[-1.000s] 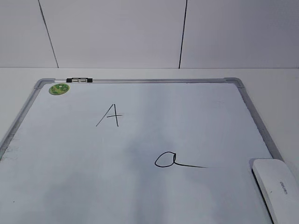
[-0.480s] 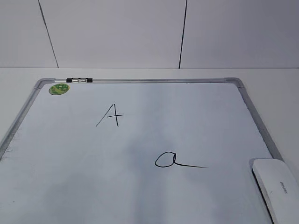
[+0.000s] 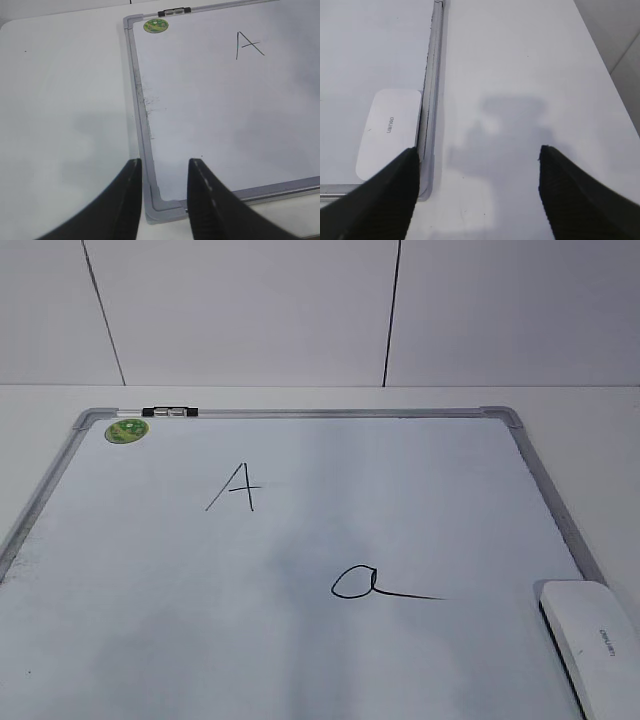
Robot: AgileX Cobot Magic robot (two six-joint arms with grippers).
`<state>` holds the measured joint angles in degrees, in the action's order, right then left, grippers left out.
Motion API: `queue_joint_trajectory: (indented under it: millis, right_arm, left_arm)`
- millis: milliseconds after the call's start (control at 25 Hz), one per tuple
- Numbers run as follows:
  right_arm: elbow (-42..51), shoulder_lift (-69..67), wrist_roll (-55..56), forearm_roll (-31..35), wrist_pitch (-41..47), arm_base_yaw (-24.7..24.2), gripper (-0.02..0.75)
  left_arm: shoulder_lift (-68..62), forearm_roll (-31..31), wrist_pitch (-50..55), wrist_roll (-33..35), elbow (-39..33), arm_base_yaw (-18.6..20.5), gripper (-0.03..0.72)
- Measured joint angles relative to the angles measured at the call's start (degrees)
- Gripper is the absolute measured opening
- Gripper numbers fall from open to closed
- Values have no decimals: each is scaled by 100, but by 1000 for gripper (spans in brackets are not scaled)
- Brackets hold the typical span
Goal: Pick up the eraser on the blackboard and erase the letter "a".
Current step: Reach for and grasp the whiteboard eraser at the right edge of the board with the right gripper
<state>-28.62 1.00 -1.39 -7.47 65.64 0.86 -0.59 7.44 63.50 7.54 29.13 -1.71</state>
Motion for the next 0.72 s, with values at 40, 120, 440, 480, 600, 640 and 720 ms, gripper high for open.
queue_joint_trajectory:
  millis: [40,120,440,480,600,640,720]
  right_arm:
    - [0,0,0,0,0,0,592]
    - [0,0,0,0,0,0,592]
    - [0,0,0,53,0,0,592]
    - [0,0,0,101,0,0,592]
    - [-102,-23,0,346,-107,0,592]
    - [-177,-100,0,388,-197,0,592]
    - [-329,-340,0,437,-397,0,592]
  left_arm:
    - [0,0,0,0,0,0,235]
    - [0,0,0,0,0,0,235]
    - [0,0,0,0,0,0,235]
    - [0,0,0,0,0,0,235]
    - [0,0,0,0,0,0,235]
    - [0,0,0,0,0,0,235]
    - [0,0,0,0,0,0,235]
